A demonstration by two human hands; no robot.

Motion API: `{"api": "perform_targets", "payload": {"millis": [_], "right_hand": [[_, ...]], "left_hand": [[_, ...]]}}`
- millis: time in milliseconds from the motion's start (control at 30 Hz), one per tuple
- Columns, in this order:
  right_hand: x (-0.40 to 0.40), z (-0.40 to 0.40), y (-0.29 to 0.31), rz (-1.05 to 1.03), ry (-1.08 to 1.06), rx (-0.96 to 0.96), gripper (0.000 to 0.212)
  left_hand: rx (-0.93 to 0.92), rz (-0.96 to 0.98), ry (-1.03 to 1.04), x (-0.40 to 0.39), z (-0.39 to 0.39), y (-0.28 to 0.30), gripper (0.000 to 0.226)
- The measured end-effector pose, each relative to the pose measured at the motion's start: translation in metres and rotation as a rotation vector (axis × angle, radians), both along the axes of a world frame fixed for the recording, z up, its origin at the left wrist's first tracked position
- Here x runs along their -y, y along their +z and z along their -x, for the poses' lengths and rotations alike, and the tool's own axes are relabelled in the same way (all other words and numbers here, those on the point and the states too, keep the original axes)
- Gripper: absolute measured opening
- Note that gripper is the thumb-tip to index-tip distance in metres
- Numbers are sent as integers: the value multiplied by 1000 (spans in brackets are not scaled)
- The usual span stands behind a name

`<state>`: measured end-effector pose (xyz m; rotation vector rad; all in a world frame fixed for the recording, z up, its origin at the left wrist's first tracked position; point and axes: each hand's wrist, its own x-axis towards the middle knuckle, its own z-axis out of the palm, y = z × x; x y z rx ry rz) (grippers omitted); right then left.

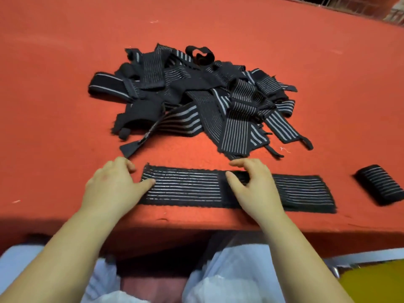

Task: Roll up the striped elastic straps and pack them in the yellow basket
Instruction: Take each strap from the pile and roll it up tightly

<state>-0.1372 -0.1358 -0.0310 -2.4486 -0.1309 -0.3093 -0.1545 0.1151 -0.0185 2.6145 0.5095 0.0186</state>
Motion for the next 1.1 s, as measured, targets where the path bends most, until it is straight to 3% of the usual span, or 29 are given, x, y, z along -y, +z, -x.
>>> {"api": "perform_targets", "payload": {"millis": [100,200,367,467,567,733,800,933,1100], "right_hand": [[-14,-14,1,206,43,-166,24],[-19,-12,17,202,35,-363,24],[-36,23,28,323,101,-488,25],[-47,40,29,222,195,-551,24],[-51,41,26,39,178,-459,17],[-69,22,9,-121,107,-262,47],[-77,14,0,-175,121,-219,46],[-81,13,-14,-375,181,-193,12],[-74,14,-10,-679,242,-253,23]], "left_hand": [[-15,16,-49,-1,6,-4,24],[68,95,-84,1,9,-6,15],[175,215,-143,11,-2,-7,6],[252,414,-203,23,-14,-8,7],[323,542,-278,28,-16,-17,13],[358,903,-354,19,-8,-18,29],[362,1015,-335,16,-7,-16,25],[366,1025,-389,14,-6,-19,23],[385,1017,-408,13,-7,-22,31]]}}
